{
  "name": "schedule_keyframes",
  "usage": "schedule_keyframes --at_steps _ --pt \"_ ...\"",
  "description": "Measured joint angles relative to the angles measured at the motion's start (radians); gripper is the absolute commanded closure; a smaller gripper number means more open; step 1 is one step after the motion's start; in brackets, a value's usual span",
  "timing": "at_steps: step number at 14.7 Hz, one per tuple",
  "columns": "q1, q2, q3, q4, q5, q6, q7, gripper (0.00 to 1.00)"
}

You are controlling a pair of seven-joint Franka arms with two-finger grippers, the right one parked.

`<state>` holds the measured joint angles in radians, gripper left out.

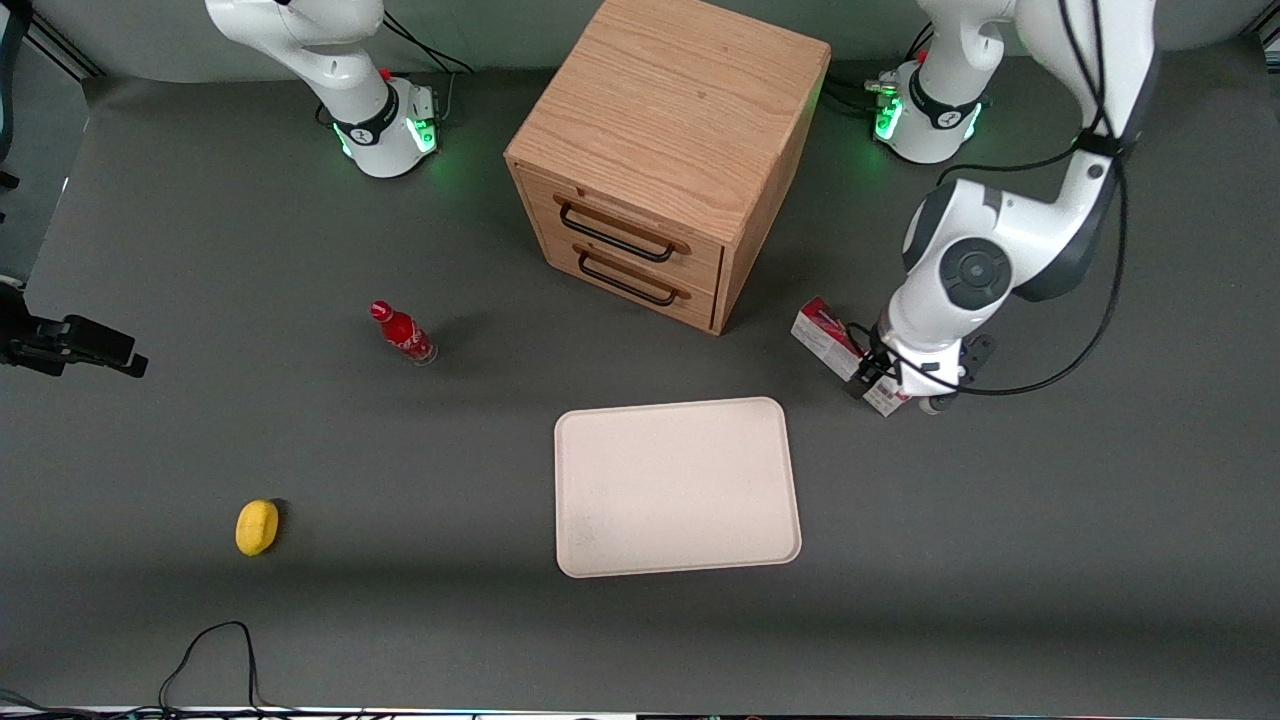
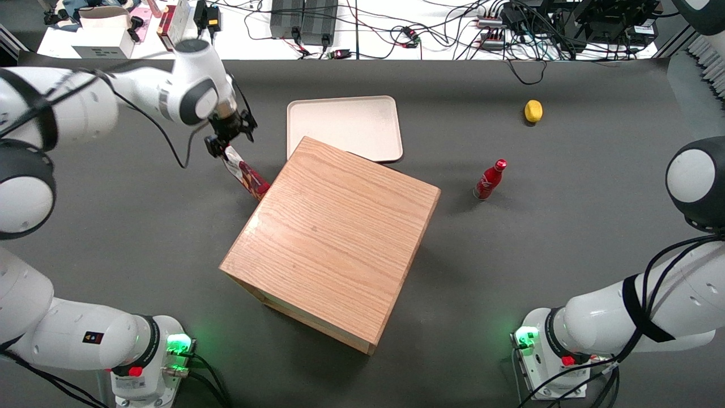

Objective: Place red cookie box on tray
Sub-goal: 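Lower the left gripper and grasp the cookie box at its end, then lift the cookie box and carry it over the white tray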

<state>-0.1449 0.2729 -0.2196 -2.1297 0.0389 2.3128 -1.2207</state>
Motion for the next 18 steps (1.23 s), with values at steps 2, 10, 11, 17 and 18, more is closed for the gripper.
schedule_keyframes --at_steps 2,10,11,17,18 --pt "-0.005 0.029 0.000 -0.034 0.004 0.049 -0.007 0.02" --pt "-0.005 0.041 0.001 -0.076 0.007 0.080 -0.010 1.00" --pt "-0.005 0.041 0.001 -0.076 0.008 0.082 -0.008 1.00" --pt "-0.002 -0.004 0.015 -0.049 0.013 0.061 0.158 1.00" --pt "-0.002 -0.021 0.030 -0.020 0.013 0.026 0.220 1.00"
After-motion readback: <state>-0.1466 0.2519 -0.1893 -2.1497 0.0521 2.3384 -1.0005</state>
